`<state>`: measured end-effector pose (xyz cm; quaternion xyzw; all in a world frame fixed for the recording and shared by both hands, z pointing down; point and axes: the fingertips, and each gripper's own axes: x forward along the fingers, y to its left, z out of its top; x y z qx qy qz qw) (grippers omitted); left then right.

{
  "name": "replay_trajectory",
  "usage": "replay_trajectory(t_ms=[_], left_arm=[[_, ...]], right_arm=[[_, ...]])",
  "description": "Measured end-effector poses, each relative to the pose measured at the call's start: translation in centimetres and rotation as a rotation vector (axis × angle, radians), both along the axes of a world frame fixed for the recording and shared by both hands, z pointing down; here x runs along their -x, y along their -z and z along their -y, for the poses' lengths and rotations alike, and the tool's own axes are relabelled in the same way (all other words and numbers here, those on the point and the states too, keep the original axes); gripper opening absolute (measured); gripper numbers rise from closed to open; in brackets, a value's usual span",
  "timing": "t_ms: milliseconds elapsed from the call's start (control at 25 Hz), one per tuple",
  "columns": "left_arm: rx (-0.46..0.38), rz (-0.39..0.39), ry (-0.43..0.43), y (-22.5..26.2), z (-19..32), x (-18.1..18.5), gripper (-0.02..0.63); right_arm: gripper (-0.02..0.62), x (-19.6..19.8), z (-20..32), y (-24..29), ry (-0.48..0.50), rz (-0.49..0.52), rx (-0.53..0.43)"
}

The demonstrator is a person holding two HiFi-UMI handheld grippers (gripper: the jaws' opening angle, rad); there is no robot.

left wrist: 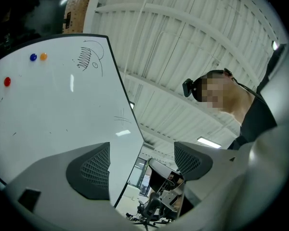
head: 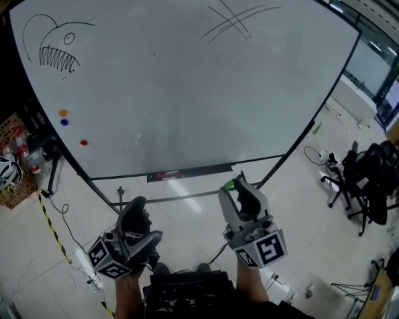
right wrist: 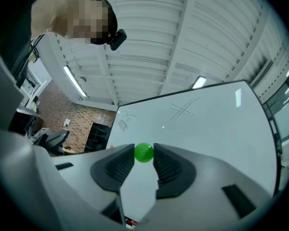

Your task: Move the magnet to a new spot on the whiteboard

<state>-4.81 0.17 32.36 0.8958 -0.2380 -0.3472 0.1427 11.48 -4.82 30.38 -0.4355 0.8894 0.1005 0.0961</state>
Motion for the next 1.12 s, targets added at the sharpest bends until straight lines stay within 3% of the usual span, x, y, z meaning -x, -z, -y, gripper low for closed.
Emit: replay_trajectory(t_ms=[520, 1120], left_arm=[[-0.018, 0.038, 0.087, -0.1, -0.2, -1.1, 0.415], [0.024, -0.02, 0.041, -1.3, -0.4, 1.6, 0.414]], right_arm=[[0.139, -0.9, -0.1, -0.7, 0.051, 0.009, 0.012], [0.14, 1.6, 0.1, -1.2, 0.035, -0.032, 0.035]])
